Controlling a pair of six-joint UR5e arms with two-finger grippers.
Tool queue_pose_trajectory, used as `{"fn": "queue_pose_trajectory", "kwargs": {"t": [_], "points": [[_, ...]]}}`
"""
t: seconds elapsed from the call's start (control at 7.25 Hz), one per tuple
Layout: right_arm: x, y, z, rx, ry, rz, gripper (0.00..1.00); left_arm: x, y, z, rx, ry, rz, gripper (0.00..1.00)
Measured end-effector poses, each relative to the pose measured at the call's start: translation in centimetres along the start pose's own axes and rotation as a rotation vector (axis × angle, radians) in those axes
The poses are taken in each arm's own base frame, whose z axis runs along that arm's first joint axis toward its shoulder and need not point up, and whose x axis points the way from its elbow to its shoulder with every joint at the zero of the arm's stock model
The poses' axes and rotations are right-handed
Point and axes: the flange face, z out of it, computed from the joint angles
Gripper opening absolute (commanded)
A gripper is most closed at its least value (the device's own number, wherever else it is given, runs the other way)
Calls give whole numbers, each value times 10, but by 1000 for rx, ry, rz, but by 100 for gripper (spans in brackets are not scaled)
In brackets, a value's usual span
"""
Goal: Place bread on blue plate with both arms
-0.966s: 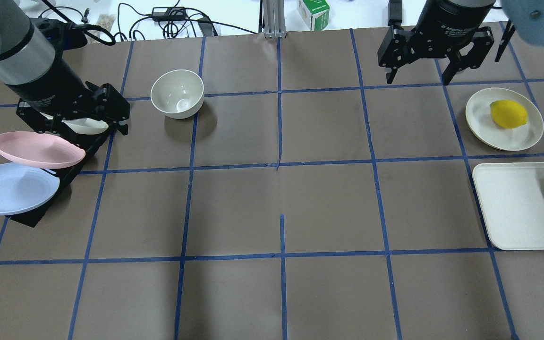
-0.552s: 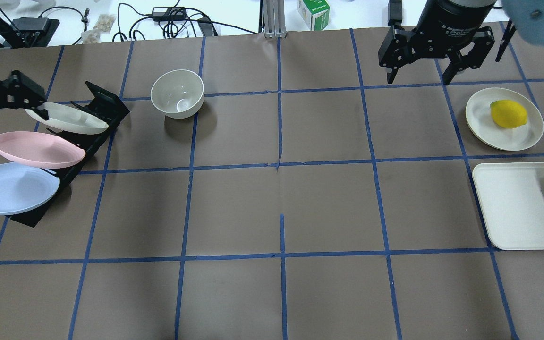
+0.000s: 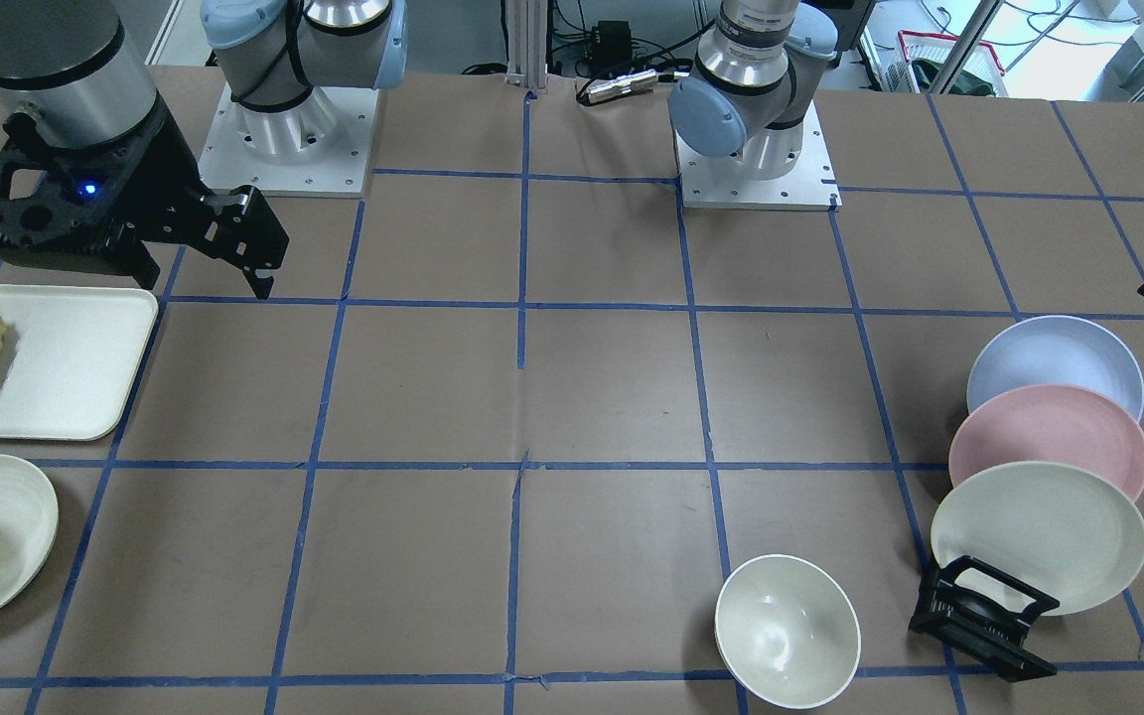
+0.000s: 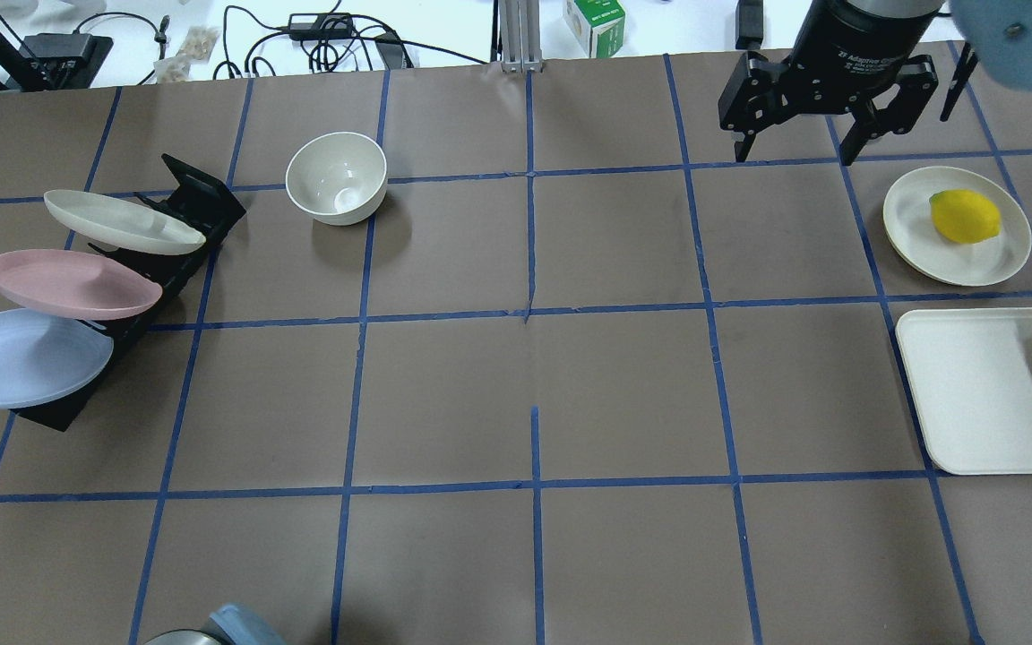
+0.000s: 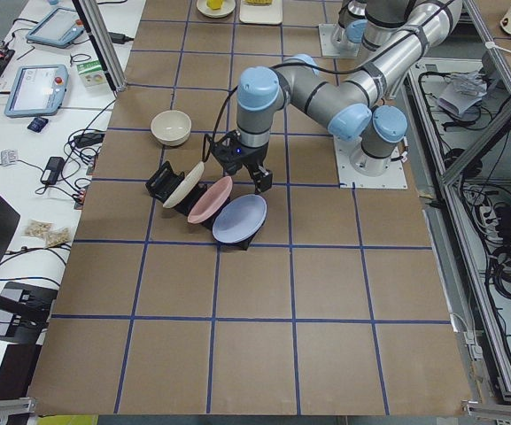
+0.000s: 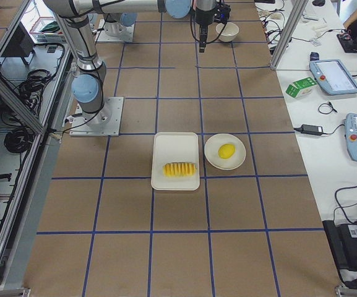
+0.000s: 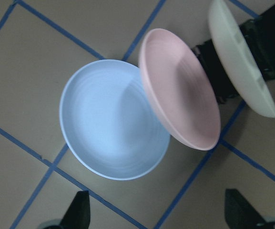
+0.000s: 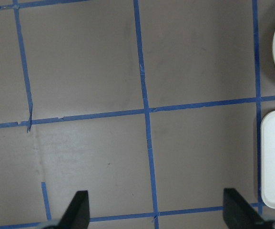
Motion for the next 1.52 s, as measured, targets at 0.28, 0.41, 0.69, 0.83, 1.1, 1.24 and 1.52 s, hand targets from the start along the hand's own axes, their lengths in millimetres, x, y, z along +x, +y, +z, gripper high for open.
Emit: {"fn": "queue_pose_trajectory", "kwargs": {"t": [0.28,0.41,0.69,0.83,1.1,1.24,1.52], "points": [[1,0,0,0,0,0,100,-39,-29,40,26,22,16,100],[1,0,0,0,0,-1,100,-42,-39,62,18,67,21,100],[12,-4,2,-8,1,5,100,-44,-52,104,-28,128,20,100],[35,-10,5,-19,4,8,100,-45,-57,119,-48,141,18,100],[110,-18,30,-63,12,-15,100,-43,-60,137,-71,171,12,100],[148,-20,42,-74,29,-47,100,-42,-60,148,-91,192,2,100],[228,-13,71,-114,20,-65,100,-41,-59,172,-146,212,-9,100]]}}
